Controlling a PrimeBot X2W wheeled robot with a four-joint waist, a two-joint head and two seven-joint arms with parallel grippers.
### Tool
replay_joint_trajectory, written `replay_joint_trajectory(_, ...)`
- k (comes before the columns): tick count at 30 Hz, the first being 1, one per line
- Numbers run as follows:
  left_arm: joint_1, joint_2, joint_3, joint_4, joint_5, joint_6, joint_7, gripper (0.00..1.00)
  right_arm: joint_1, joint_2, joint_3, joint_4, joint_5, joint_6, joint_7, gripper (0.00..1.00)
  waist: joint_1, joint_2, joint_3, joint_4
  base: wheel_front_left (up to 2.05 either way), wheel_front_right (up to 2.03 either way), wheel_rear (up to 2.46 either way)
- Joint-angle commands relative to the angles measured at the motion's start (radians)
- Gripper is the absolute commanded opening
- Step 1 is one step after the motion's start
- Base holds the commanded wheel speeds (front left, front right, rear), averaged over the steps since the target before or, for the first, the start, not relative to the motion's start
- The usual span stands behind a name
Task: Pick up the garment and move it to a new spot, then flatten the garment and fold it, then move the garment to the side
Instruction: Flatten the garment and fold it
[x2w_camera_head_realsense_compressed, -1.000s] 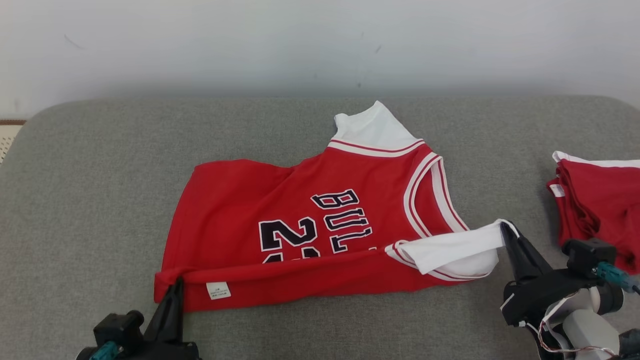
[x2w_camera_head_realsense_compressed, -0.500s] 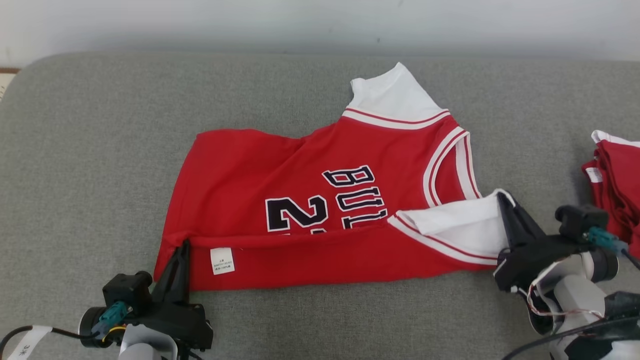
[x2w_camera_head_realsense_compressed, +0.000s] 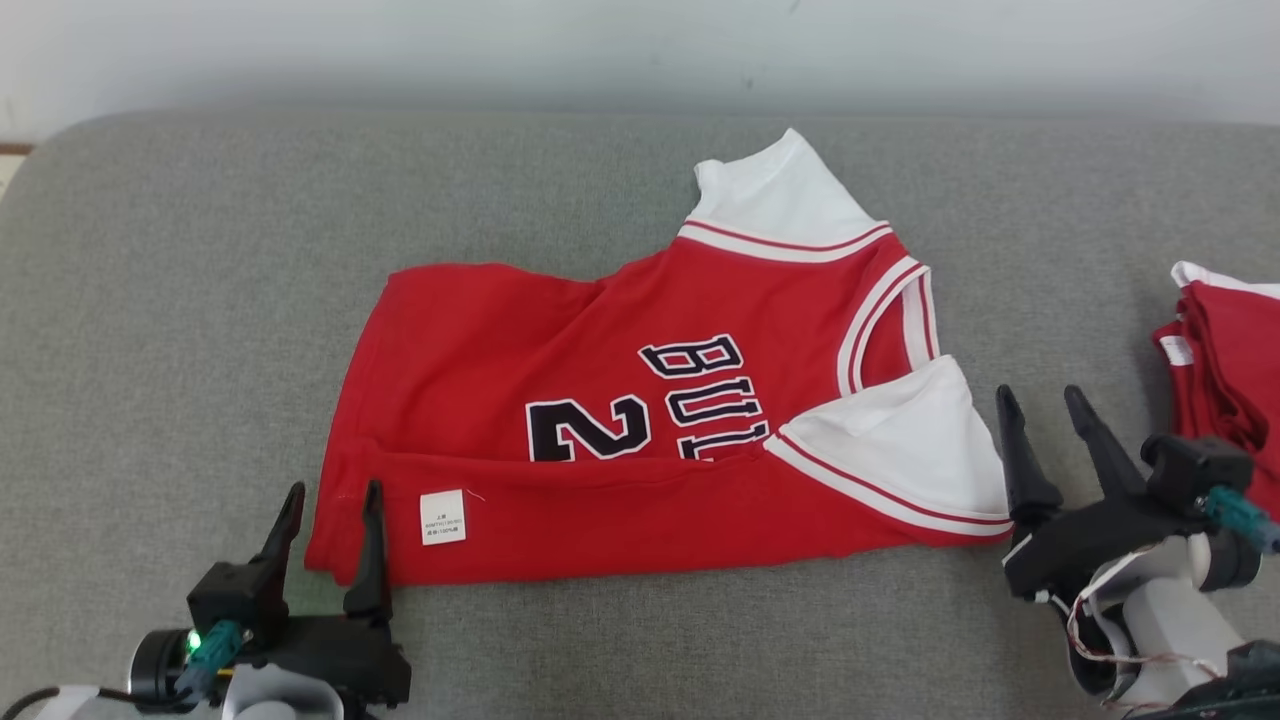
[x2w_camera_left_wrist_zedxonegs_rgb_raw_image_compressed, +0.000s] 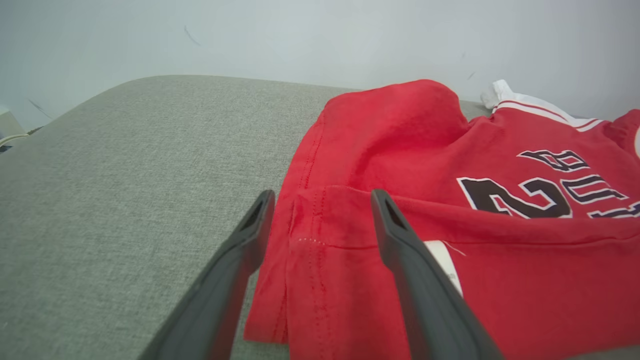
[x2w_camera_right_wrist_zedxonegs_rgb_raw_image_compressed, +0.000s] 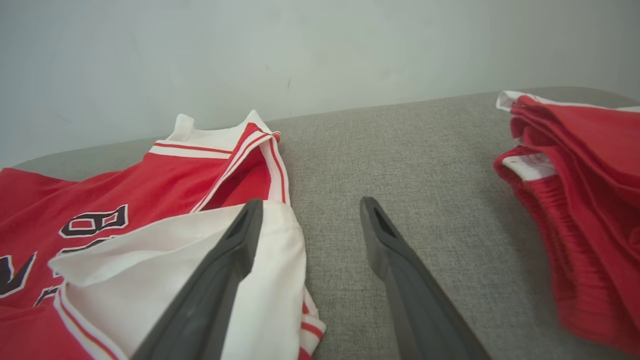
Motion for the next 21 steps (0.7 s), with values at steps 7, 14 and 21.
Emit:
replay_joint_trajectory(7, 0.078, 0.002, 0.017, -0.016, 0.012, 0.013, -0.004, 1.00, 0.084, 0.028, -0.005, -0.026, -0.034, -0.001, 0.000, 1.00, -0.0001, -0.0001, -0.055, -0.020, 0.00, 0.00, 0.00)
replay_joint_trajectory(14, 0.121, 0.002, 0.007, -0.020, -0.015, 0.023, -0.004, 1.00, 0.132, 0.037, 0.010, -0.010, -0.051, -0.001, 0.000, 1.00, -0.0001, -0.0001, -0.071, -0.012, 0.00, 0.00, 0.00)
replay_joint_trajectory(21, 0.140, 0.002, -0.005, -0.018, -0.035, 0.028, -0.004, 1.00, 0.145, 0.040, 0.000, 0.042, -0.028, -0.001, 0.000, 1.00, -0.0001, -0.0001, -0.061, 0.009, 0.00, 0.00, 0.00)
